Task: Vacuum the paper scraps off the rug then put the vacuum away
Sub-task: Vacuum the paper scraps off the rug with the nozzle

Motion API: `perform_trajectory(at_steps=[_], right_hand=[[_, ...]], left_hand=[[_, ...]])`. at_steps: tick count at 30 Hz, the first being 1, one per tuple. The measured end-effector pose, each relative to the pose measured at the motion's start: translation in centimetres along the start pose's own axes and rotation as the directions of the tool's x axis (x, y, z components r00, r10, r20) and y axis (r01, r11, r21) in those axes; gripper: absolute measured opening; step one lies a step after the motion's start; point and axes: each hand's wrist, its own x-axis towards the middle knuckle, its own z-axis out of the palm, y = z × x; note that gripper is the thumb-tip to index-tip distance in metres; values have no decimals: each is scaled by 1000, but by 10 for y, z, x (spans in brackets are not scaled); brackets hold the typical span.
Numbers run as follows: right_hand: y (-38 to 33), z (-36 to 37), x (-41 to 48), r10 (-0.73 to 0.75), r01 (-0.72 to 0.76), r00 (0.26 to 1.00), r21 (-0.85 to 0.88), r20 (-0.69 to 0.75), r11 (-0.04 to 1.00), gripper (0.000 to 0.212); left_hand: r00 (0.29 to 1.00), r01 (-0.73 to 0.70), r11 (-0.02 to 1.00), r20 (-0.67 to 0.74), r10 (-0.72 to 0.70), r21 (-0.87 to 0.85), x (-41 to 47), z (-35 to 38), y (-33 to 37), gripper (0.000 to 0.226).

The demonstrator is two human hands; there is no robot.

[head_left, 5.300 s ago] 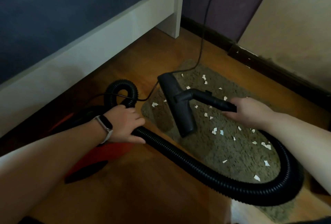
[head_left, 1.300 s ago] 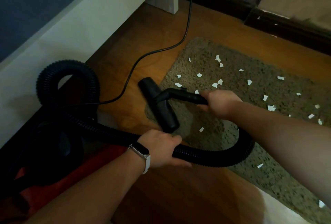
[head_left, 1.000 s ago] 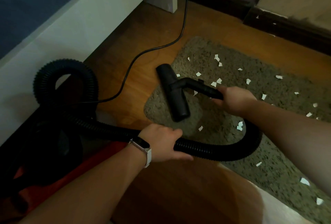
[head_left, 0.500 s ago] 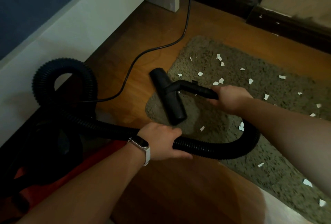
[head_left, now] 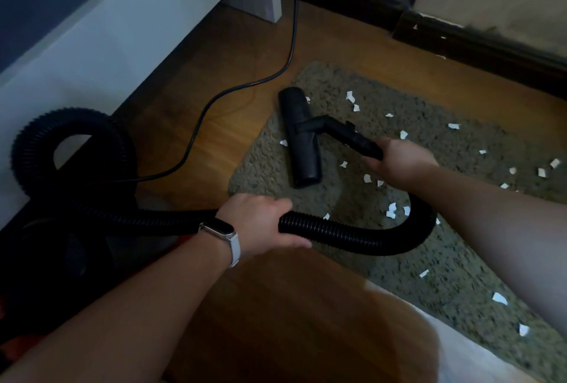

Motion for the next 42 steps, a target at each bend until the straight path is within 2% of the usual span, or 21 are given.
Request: perform_trajectory(at_steps=[5,8,11,16,19,23,27,33,37,42], right_hand=[[-23,-7,8,-136,136,991,-61,7,989,28],[-34,-7,11,-151,153,988,-115,26,981,30],[-34,-5,10,-101,102,995,-111,14,989,31],[-13,1,4,7,-7,1000,-3,12,1000,33],[5,0,2,100,-100,995,47,17,994,30],[18,-1,0,139,-139,990,85,8,987,35],[12,0,1,80,-77,996,94,-32,993,31],[-17,-2,4,-138,139,990,-90,17,986,29],[-17,0,1,-124,128,991,-99,44,987,27],[4,-3,-6,-40,40,999,-28,19,999,28]], left_hand=[[999,-3,1000,-40,3,6,-3,0,0,67],[999,-18,1000,-48,19,13,-5,-1,0,63],[999,-23,999,-47,24,22,-7,-2,0,62],[1000,-18,1000,-20,18,18,-5,-4,-2,64],[1000,-9,1000,-23,9,20,0,-7,-3,72],[999,12,1000,-44,-12,13,6,-9,-3,79],[999,26,1000,-30,-25,1,8,-10,-4,76],[1000,4,999,-11,-3,40,4,-7,-4,69],[1000,-2,1000,13,1,30,2,-5,-5,70],[1000,20,1000,4,-20,24,6,-3,-6,75]])
